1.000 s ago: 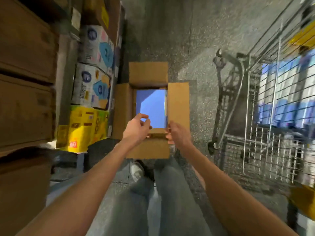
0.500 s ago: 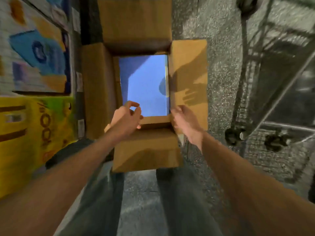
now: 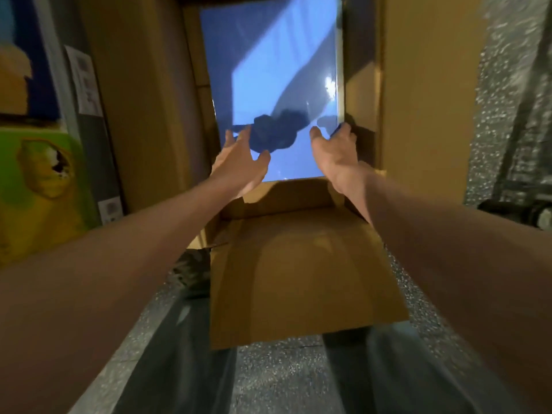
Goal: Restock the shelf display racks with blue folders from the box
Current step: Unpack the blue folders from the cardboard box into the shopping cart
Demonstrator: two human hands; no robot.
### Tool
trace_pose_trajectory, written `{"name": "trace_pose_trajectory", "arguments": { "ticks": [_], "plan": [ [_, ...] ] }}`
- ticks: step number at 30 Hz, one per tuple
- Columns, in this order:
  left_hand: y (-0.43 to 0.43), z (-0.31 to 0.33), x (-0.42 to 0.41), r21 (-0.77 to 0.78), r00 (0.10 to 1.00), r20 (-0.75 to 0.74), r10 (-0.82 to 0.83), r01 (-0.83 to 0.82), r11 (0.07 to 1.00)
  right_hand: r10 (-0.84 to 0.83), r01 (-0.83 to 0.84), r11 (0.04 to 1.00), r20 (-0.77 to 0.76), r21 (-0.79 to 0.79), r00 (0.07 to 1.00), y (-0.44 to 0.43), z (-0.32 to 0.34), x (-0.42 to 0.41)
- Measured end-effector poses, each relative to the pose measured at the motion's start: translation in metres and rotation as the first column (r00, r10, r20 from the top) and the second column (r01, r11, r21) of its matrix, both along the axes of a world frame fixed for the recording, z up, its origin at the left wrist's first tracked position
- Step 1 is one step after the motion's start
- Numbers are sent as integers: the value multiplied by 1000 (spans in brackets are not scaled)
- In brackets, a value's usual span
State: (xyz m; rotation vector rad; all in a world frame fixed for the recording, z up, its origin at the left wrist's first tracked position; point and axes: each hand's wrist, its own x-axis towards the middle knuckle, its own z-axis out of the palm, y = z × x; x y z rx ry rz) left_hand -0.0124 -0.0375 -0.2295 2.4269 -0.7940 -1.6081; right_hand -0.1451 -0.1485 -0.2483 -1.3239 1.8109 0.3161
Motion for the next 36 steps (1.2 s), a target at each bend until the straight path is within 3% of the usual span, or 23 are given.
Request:
{"name": "trace_pose_trajectory", "arguments": {
  "ticks": [7, 14, 19, 30, 33, 36],
  "plan": [
    [4, -26, 11, 82, 1000, -24, -5, 7, 997, -17, 10, 997, -92, -71, 996, -4, -17, 8],
    [4, -27, 24, 135, 976, -112, 187, -172, 976, -85, 87, 994, -46, 62, 995, -4, -15, 2],
    [10, -37, 29, 167, 980, -134, 149, -126, 978, -206, 206, 979, -22, -2, 978, -1, -20, 11],
    [2, -45, 24, 187, 979, -139, 149, -122, 975, -175, 171, 982, -36, -81, 984, 4, -17, 9],
    [-9, -36, 30, 211, 943, -187, 274, -234, 949, -327, 334, 941, 94, -61, 940, 1, -4, 6],
    [-21, -9, 25, 139, 914, -210, 347, -323, 936, -534, 514, 846, 225, 142, 815, 4, 18, 1]
  ]
}}
